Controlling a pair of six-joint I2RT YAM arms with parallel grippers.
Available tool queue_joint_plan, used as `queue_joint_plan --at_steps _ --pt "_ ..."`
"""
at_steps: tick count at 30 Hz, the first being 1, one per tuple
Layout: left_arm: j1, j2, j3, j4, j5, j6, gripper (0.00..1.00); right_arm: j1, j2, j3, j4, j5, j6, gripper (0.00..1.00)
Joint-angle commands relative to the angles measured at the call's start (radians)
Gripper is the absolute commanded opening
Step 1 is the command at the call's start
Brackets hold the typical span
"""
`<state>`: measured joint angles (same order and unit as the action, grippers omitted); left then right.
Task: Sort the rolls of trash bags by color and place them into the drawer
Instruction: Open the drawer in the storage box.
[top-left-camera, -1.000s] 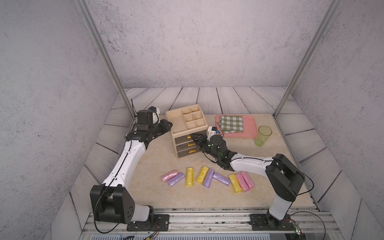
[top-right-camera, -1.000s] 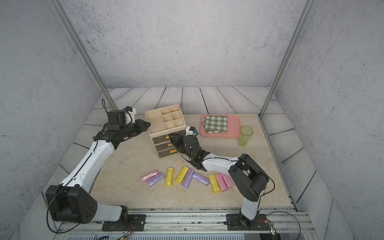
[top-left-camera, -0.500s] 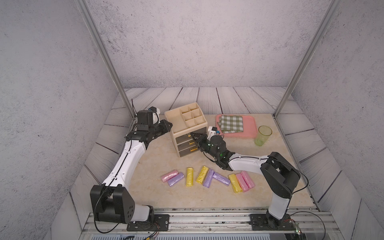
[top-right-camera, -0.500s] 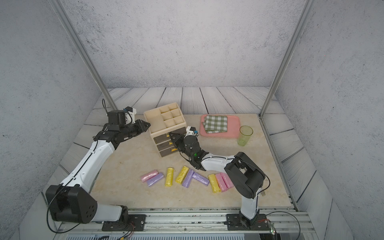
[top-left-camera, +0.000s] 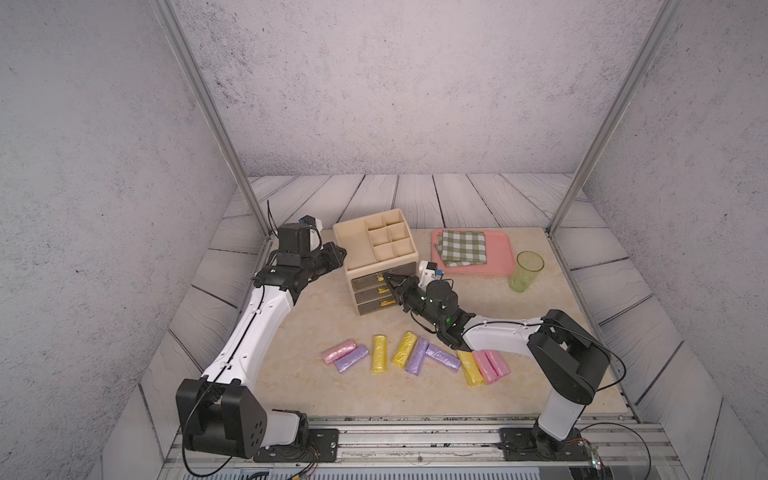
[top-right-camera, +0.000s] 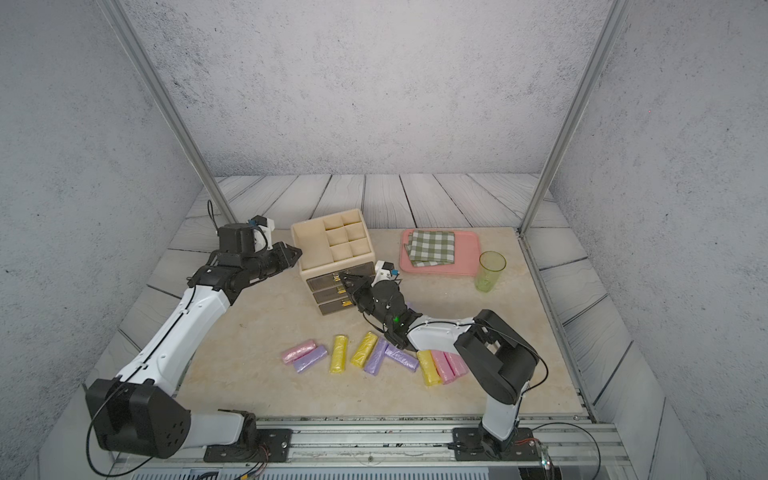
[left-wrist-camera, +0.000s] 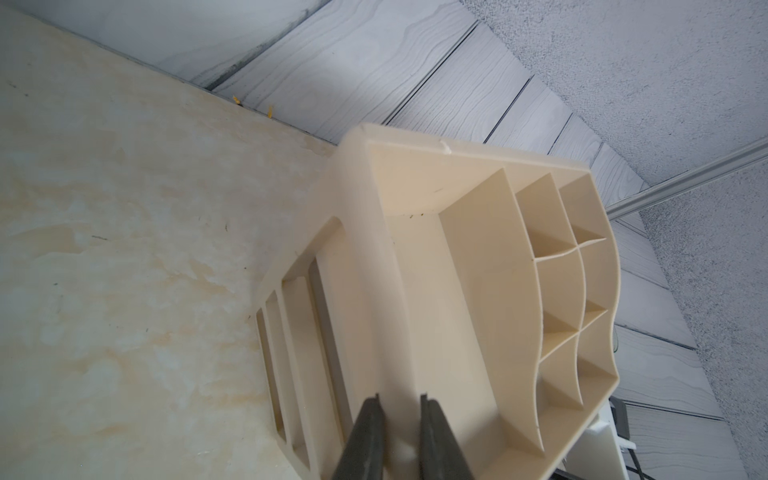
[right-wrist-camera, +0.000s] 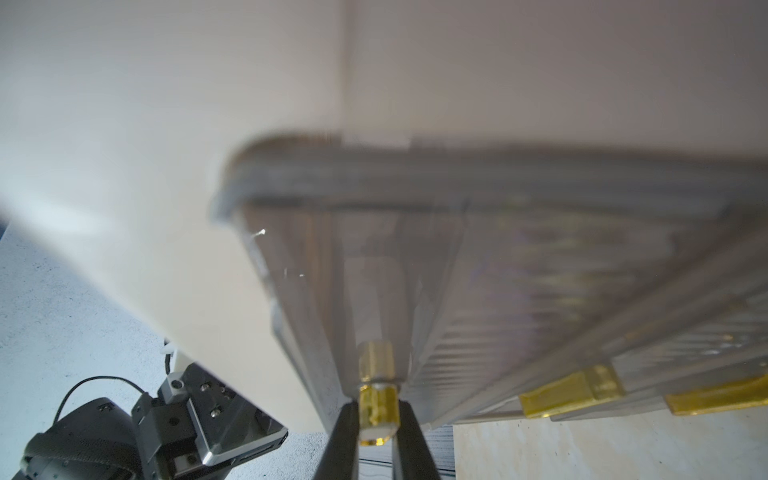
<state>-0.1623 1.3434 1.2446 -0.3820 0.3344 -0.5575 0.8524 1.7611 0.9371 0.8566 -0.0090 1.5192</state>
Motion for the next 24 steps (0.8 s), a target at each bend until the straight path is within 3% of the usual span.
queue_joint_plan --at_steps 1,10,14,24 --pt "-0.03 -0.03 0.012 -0.018 -0.146 0.006 0.0 0.008 -0.017 -0.021 -0.093 -0.079 0.006 0.0" --pt "-0.057 -0.029 0.058 -0.09 -0.239 -0.03 0.0 0.031 -0.071 -0.014 -0.168 -0.103 0.013 0.0" --pt "-0.059 -0.068 0.014 -0.064 -0.272 -0.064 0.0 0.035 -0.098 -0.032 -0.202 -0.111 0.026 0.0" --pt "-0.058 -0.061 0.039 -0.086 -0.325 -0.047 0.0 0.066 -0.172 -0.067 -0.227 -0.109 0.008 0.0"
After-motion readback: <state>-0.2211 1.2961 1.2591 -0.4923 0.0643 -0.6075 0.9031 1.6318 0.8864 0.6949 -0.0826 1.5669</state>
